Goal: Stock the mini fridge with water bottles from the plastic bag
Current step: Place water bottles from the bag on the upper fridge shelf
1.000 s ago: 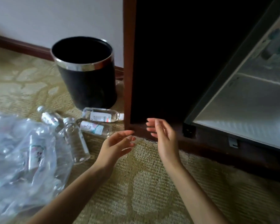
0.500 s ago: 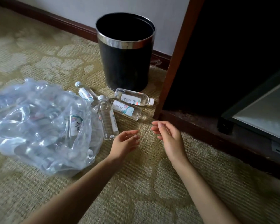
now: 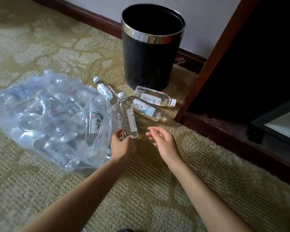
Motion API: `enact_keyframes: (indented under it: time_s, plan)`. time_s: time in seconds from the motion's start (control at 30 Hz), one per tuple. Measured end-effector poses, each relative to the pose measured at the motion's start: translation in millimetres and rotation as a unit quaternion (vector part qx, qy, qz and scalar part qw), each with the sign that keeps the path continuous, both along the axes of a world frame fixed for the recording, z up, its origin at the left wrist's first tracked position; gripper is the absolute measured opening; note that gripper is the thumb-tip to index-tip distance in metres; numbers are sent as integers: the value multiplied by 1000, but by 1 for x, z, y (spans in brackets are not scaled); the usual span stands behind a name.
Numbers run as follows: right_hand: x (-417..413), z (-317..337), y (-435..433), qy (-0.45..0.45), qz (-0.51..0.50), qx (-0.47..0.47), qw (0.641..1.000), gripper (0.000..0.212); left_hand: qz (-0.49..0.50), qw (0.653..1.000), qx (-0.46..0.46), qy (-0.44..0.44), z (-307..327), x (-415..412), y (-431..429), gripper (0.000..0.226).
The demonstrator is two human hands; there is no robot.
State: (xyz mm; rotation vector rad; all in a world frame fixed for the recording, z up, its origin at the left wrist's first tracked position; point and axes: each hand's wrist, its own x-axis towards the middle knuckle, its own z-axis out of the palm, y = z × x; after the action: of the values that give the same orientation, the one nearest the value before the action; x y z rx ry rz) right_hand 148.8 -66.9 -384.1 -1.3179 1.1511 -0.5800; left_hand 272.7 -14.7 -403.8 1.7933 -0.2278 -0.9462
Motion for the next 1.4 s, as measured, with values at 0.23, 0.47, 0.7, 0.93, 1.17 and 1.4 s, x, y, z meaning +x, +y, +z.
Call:
enact_keyframes:
  time_s: [0.23,0.47,0.7,0.93,1.17,1.4]
  plan:
    - [47,-19,3,32,36,2,999,29,-24,999,-22,37,0,16,0,48]
    - [73,-37,5,91,64,-40,993,50,-58,998,-11,37,-8,18,0,49]
    - [82,-43,-3,149,73,-20,986,76,-61,994,-38,76,-10,24,0,45]
    - [85,-47,-4,166,53,-8,985,82,-117,993,10,26,-11,21,-6,43]
    - [80,-49,1,145,39,2,989,79,-26,986,21,161,-10,18,-4,41]
    - [65,-49,3,176,-23,35,983,58,-91,981,61,158,-22,13,5,48]
